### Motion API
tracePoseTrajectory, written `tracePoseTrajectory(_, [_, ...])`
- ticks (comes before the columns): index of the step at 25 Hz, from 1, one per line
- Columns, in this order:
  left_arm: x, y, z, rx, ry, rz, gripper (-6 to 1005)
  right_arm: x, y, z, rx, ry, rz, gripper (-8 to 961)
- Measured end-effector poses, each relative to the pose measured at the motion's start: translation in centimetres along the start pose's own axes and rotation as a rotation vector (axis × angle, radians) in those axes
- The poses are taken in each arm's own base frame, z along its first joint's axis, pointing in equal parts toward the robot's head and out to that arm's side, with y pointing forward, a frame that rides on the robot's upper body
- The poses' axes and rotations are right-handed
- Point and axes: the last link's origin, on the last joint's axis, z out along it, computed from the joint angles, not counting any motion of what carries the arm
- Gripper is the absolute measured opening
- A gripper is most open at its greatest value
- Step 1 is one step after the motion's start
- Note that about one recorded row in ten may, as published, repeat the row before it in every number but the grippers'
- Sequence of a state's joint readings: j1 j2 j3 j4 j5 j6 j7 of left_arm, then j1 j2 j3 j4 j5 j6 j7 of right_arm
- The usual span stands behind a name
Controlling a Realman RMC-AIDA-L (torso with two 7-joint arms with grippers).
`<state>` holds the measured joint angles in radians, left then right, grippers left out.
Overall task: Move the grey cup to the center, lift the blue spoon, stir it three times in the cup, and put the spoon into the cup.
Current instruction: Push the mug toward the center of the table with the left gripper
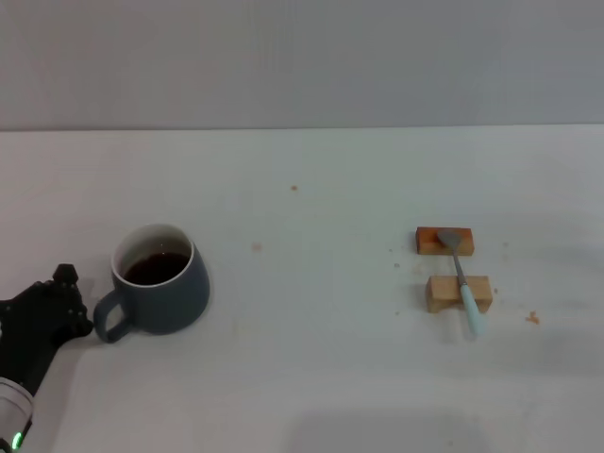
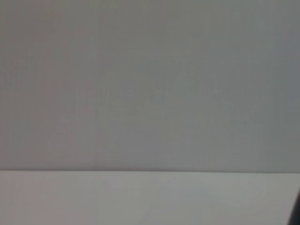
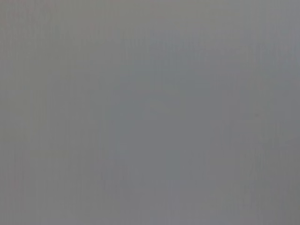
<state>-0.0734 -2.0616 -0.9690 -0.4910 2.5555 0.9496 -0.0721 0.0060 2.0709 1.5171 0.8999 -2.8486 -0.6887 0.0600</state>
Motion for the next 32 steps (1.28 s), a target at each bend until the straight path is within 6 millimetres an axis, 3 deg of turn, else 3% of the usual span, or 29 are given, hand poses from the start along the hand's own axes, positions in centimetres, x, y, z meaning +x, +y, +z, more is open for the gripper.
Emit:
tracePoseTrajectory(21, [-0.3,3.1,-0.6,-0.132,0.000,-0.004,-2,0.1,0.1,-0.2,-0.003,0.005,0.000,403])
tracePoseTrajectory(27, [0.7,0.5,0.3,-0.049,0.029,0.005,-2,0.1,0.1,-0.2,-0.004,0.003,0.000,403])
tracePoseTrajectory(32, [1.7,-0.5,1.4,-0.045,0.050,0.026,-2,-0.1,0.1,-0.1,-0.005,-0.004,0.001,403])
